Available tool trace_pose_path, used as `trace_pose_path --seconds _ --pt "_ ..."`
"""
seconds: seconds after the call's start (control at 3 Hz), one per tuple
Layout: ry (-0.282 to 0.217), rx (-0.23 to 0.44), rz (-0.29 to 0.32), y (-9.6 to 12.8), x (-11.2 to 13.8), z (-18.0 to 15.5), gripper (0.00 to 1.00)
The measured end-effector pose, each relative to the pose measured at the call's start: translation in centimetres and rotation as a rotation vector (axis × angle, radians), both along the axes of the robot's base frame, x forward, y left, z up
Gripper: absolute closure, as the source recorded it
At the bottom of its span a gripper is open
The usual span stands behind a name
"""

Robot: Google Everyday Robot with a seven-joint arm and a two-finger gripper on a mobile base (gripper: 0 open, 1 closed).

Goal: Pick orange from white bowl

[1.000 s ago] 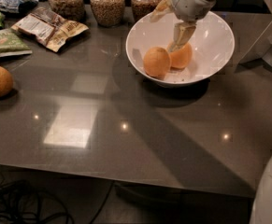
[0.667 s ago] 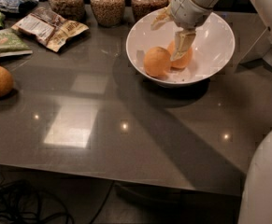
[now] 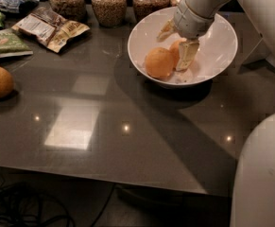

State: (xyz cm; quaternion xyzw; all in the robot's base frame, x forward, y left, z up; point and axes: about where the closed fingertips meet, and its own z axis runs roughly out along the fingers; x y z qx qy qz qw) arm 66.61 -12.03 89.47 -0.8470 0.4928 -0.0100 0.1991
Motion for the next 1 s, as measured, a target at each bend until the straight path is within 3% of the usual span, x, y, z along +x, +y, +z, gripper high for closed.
trace_pose_path --seconds 1.0 --pt "0.073 0.01 0.034 2.0 -0.1 -2.0 0.33"
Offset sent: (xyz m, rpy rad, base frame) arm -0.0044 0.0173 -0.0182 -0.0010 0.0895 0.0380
